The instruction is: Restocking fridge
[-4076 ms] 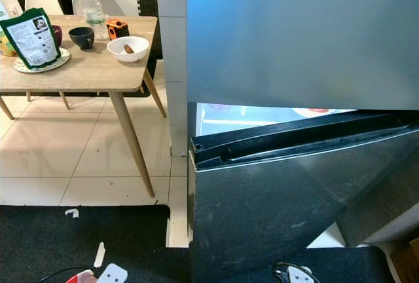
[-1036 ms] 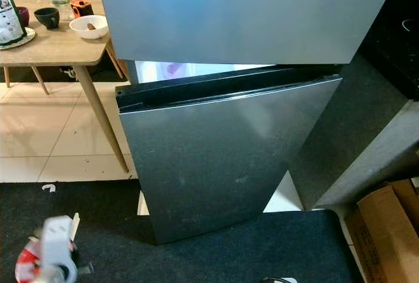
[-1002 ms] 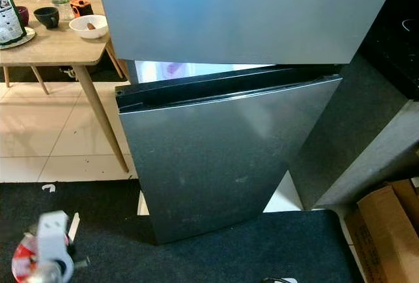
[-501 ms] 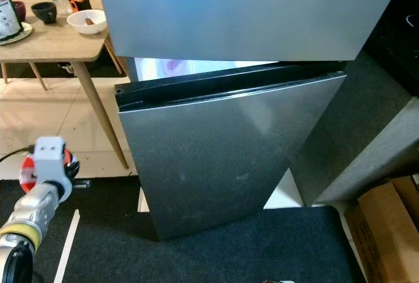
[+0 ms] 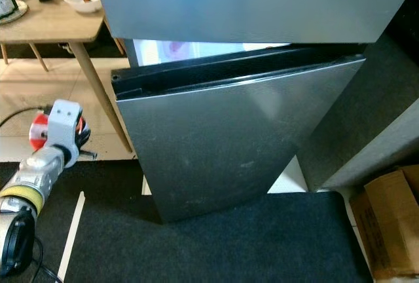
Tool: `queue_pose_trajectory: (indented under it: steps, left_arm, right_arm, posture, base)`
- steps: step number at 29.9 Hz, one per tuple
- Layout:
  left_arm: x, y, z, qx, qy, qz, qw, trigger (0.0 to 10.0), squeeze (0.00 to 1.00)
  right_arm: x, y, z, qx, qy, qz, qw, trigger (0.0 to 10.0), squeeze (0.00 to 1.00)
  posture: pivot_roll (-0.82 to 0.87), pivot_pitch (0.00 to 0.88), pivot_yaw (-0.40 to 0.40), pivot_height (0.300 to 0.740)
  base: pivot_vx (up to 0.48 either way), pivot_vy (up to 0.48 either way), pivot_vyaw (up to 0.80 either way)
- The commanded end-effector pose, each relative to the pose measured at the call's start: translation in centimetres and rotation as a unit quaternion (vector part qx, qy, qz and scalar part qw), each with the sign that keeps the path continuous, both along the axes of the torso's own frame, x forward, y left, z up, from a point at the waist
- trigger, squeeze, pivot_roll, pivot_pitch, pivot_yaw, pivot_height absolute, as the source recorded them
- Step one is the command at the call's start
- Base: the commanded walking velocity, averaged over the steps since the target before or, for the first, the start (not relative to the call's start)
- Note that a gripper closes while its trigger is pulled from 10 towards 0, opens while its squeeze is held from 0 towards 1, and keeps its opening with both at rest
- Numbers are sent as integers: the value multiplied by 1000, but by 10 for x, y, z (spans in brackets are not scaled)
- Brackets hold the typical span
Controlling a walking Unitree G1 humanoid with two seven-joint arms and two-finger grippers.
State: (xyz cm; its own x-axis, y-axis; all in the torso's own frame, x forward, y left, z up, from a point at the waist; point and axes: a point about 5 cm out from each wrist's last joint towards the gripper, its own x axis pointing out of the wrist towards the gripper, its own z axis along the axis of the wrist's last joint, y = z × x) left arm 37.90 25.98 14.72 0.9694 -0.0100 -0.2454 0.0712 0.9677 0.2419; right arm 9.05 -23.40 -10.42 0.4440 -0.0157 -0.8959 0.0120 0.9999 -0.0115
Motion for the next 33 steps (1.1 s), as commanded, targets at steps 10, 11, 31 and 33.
queue_pose_trajectory:
  steps: [10,11,31,33]
  left_arm:
    - [15,-20,23,-20,-17,-26,999,10000,0]
    - [15,-20,23,-20,-17,-26,999,10000,0]
    - [23,-113,37,-90,-30,-291,952,10000,0]
    - [19,-120,32,-90,-16,-328,940,10000,0]
  right_arm:
    - [-20,-11,0,-13,3,-13,1000,10000,0]
    - [-20,-11,0,-13,3,-13,1000,10000,0]
    - [-26,-13,0,-22,-2,-19,1000,10000,0]
    - [-24,-13,0,-22,-4,-20,1000,10000,0]
  posture:
    - [-178,330,29,740]
    - [-178,330,29,740]
    - [-198,331,40,740]
    - [-196,329,41,740]
  base:
    - [0,0,0]
    - [0,0,0]
    - [0,0,0]
    - [0,0,0]
